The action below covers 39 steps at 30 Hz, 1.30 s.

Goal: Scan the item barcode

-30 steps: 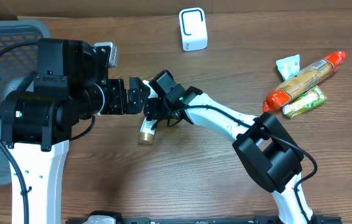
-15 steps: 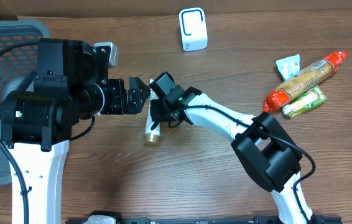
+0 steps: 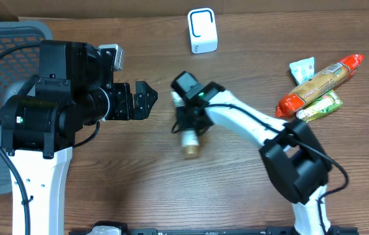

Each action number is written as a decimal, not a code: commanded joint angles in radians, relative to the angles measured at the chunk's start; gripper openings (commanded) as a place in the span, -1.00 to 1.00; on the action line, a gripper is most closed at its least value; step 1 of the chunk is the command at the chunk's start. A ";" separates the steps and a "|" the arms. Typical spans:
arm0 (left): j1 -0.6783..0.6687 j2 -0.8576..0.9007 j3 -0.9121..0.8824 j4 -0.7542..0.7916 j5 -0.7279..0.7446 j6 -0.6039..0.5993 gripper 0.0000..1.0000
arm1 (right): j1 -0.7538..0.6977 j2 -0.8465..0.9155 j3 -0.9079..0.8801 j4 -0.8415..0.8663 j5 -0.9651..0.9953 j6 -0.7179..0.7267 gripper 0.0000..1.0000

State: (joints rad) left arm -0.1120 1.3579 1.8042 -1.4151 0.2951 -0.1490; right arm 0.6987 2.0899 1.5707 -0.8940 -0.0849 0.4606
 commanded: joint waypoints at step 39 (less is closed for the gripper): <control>-0.008 0.002 0.003 0.001 0.008 0.022 0.99 | 0.111 0.076 0.115 -0.081 0.444 -0.061 0.68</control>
State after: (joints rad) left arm -0.1120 1.3579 1.8042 -1.4151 0.2951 -0.1490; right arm 0.8619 2.1605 1.6188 -0.9852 0.2920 0.4564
